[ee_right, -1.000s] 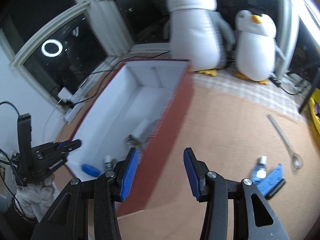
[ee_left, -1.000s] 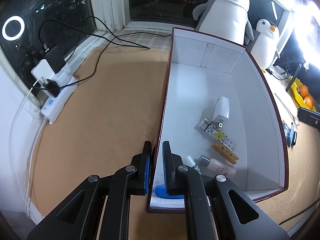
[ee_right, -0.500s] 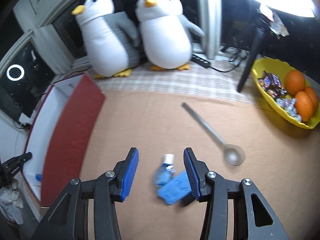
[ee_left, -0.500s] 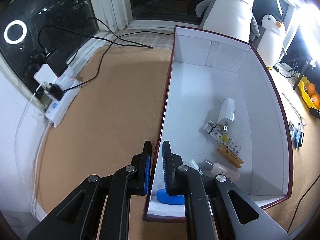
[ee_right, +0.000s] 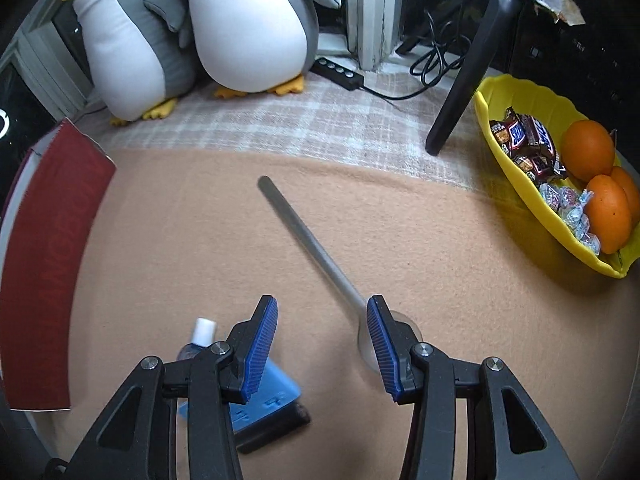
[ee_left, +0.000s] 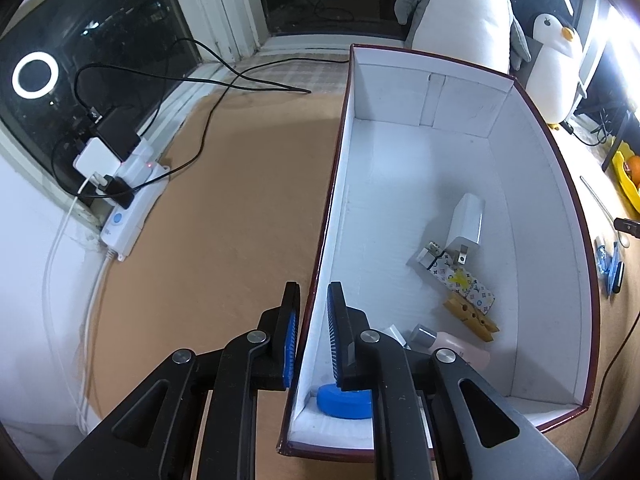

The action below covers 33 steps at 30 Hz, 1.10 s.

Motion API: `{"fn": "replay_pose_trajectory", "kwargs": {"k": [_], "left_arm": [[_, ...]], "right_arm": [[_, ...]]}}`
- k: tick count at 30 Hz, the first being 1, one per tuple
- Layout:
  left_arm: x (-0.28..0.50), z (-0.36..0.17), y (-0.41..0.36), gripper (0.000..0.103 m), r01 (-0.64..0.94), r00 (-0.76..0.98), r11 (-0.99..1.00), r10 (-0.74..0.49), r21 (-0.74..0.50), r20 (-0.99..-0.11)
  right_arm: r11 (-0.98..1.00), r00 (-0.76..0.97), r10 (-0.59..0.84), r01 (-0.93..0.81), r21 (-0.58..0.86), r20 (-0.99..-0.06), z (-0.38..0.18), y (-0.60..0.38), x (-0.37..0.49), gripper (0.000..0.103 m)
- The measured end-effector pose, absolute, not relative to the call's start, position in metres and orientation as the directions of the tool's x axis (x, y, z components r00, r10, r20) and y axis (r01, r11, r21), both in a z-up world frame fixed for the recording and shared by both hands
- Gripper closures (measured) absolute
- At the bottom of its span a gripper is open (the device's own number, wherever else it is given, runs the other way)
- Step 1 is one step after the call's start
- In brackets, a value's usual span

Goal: Organize rigid objects
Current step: 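Move the right gripper back toward the spoon, then close the right gripper on the spoon handle and lift it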

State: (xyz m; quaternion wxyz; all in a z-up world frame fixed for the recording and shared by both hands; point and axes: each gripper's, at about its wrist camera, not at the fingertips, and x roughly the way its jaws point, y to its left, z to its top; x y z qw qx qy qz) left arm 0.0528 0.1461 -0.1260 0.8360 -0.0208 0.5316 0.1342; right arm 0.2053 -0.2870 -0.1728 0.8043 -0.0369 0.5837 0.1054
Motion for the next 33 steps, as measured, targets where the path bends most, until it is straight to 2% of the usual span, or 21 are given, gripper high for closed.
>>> {"fn": "replay_pose_trajectory", "kwargs": {"k": [5,7,8,18,33], "left_arm": [[0.055,-0.126,0.145,0.092,-0.244,0.396,0.963,0.207,0.115,-0.895],[0.056,-0.127,0.145,0.092,-0.243,0.395,0.963,0.207,0.116,-0.895],[0.056,-0.127,0.145,0.092,-0.243,0.395,0.963,0.206,0.115,-0.895],[0.056,-0.128,0.148,0.092,-0.245,0.401,0.966,0.179,0.084,-0.898],[0.049,-0.128,0.152,0.092,-0.229,0.427,0.972,0.14,0.043,-0.893]], "right_arm": [[0.977,0.292,0.104,-0.211,0.042,-0.951,-0.18,-0.288,0.212,0.061],[0.976,0.28,0.107,-0.214,0.046,-0.954,-0.183,-0.289,0.215,0.066],[0.975,0.273,0.106,-0.216,0.047,-0.956,-0.185,-0.289,0.217,0.073],[0.967,0.273,0.094,-0.255,0.023,-0.957,-0.185,-0.279,0.212,0.094],[0.974,0.327,0.122,-0.222,0.05,-0.937,-0.154,-0.273,0.192,0.096]]}}
